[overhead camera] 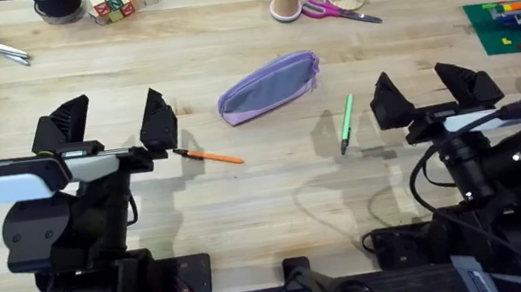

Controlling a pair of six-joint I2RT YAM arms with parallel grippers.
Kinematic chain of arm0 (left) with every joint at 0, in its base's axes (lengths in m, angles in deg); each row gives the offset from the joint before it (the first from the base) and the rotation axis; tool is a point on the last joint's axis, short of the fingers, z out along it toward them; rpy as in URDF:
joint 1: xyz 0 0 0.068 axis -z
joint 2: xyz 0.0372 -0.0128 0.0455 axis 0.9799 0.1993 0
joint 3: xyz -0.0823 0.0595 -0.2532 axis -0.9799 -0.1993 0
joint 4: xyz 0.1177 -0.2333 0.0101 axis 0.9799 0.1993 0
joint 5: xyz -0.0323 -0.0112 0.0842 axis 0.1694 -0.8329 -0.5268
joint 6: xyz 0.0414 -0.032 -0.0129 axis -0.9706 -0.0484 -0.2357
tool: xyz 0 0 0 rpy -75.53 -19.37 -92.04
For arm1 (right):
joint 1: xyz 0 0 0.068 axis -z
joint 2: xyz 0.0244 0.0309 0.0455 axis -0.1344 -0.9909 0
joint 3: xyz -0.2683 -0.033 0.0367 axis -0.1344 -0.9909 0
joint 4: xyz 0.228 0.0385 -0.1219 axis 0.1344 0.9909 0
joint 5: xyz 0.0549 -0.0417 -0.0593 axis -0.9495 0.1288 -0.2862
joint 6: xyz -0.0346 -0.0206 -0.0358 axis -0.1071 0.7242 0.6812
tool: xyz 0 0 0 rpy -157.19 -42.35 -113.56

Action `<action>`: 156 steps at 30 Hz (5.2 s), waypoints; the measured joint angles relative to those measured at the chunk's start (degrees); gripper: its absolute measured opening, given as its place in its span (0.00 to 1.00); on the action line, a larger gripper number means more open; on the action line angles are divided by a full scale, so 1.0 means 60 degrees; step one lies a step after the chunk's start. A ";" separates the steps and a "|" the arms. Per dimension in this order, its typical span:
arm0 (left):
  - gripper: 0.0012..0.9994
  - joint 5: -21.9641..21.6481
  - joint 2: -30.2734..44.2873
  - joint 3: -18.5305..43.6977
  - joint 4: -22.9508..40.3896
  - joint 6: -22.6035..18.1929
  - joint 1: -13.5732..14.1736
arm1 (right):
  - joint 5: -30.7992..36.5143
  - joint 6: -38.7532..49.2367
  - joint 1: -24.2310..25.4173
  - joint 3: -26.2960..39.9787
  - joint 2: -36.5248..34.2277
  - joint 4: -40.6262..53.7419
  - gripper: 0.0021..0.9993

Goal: Unzip the bag, pick up the pens from the table one at a time and place them inside, then zip the bag closed.

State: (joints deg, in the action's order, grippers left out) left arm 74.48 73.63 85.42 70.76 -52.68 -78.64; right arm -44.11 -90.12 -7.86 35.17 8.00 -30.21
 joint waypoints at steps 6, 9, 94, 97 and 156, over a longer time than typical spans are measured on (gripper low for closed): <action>1.00 0.0000 0.0000 0.0000 0.0000 -0.0018 0.0000 | 0.0000 0.0000 0.0011 0.0000 0.0000 0.0040 1.00; 0.99 -0.0004 0.0000 0.0000 -0.0026 -0.0022 0.0000 | 0.0033 0.0033 0.0011 0.0000 0.0000 0.0000 1.00; 0.99 0.6177 1.2468 0.8823 0.5897 -0.8619 0.0623 | -0.2397 0.0283 0.0011 0.8160 -0.6976 0.4422 1.00; 0.99 0.6266 1.3053 0.8823 0.5573 -0.8754 0.0903 | -0.2397 0.0281 0.0011 0.8160 -0.6975 0.4419 1.00; 0.04 0.6196 1.5260 0.8823 0.3636 -0.8950 0.1606 | -0.3399 0.0055 -0.0386 0.8160 -1.0268 0.4135 1.00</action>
State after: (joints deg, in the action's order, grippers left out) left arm 111.66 165.18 138.36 92.58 -106.38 -69.01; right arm -64.50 -89.79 -10.18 84.13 -53.61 -5.40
